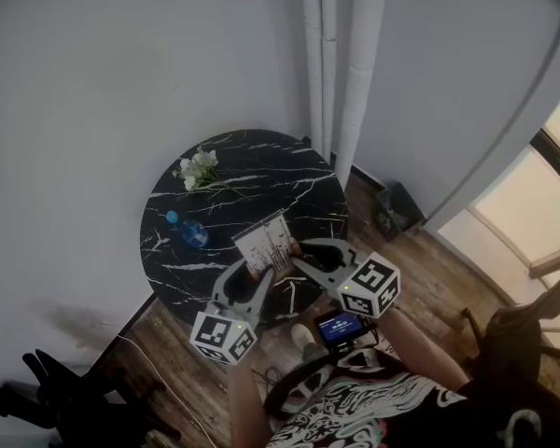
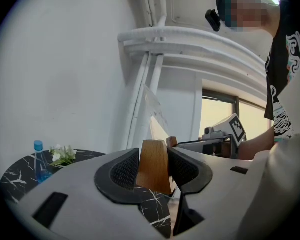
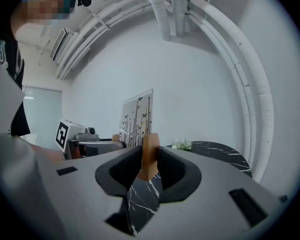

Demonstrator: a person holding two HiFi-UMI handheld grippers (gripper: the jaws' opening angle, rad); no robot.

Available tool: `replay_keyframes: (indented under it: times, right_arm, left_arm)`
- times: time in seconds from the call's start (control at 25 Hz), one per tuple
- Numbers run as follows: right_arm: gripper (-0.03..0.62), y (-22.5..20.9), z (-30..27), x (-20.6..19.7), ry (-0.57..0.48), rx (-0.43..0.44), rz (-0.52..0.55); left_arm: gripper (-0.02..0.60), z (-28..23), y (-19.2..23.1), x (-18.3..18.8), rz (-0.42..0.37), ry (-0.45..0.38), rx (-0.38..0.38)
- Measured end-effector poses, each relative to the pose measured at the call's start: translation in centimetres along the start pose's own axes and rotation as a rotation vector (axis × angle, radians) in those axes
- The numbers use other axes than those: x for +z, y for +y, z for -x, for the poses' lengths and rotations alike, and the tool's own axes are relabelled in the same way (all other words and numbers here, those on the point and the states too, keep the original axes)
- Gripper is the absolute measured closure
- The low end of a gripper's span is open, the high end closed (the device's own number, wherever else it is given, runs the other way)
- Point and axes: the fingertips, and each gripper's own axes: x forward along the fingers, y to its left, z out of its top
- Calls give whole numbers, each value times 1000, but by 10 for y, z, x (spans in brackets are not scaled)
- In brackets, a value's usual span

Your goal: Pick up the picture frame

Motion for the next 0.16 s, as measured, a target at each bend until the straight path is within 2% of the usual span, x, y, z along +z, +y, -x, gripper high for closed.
replay_keyframes:
  times: [0.16]
  right_arm:
    - [493, 0, 3, -2, 4, 1, -6]
  left_arm:
    - [399, -1, -3, -1, 2, 5, 2]
